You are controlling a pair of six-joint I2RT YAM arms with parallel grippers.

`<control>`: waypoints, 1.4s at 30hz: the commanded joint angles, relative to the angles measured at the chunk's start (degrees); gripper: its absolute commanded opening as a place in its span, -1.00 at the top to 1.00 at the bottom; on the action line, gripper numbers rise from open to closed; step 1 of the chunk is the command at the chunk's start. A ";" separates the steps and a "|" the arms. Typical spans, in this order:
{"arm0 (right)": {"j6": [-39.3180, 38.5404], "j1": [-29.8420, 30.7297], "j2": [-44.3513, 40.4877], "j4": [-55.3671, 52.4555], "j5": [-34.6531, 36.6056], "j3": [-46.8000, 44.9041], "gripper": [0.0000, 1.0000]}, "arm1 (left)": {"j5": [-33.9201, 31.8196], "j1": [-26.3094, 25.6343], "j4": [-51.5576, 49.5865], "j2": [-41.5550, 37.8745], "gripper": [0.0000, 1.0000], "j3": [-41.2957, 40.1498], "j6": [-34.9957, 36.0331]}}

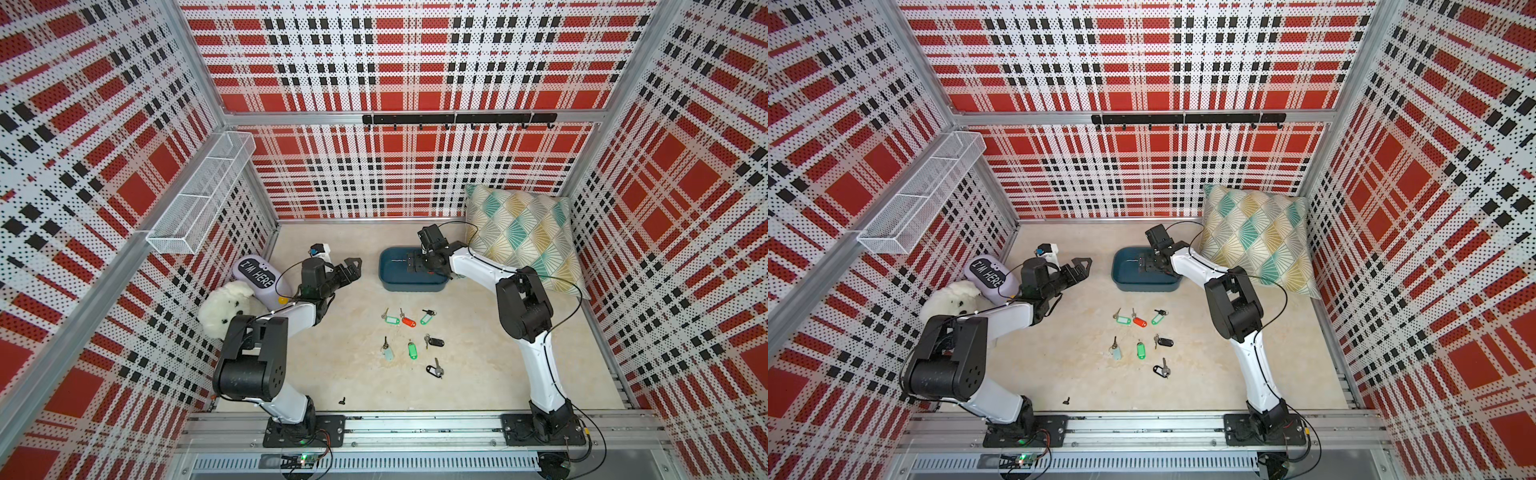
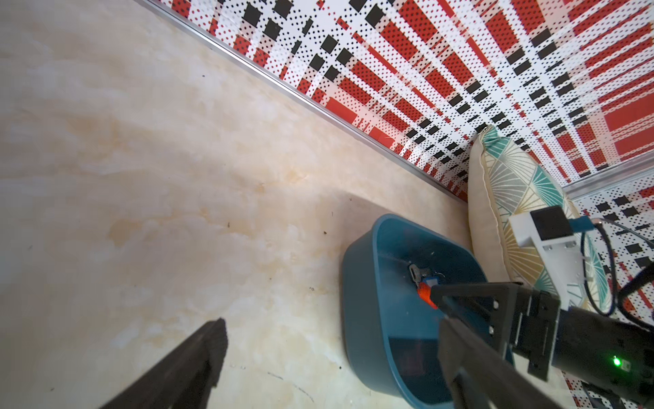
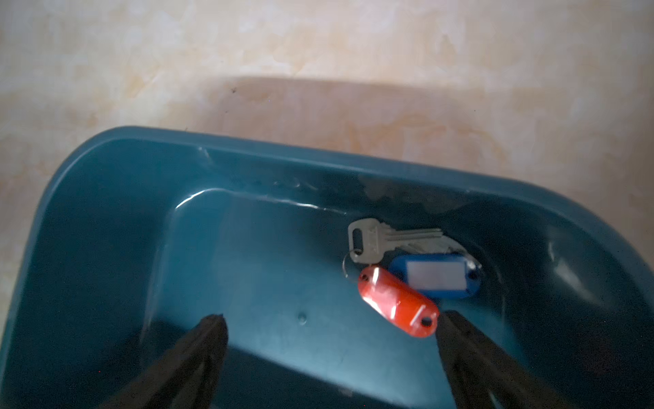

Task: Take the keys out of the storage box
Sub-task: Pick up the key from the storage box.

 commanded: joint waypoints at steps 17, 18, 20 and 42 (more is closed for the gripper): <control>-1.11 -1.52 10.47 -5.84 -4.30 14.26 -0.84 | 0.09 5.18 -0.58 5.41 -0.98 3.09 0.48; -1.57 -1.52 10.06 -5.85 -4.05 14.02 -0.81 | -0.04 5.10 -0.63 5.12 -0.98 3.07 0.58; -2.78 -1.52 9.39 -5.89 -4.99 13.63 -0.72 | -0.14 4.84 -0.62 4.76 -0.98 2.99 0.68; -6.83 -0.29 8.10 -10.60 -0.22 11.61 -0.39 | -1.77 2.62 -0.63 3.13 -0.98 2.36 1.66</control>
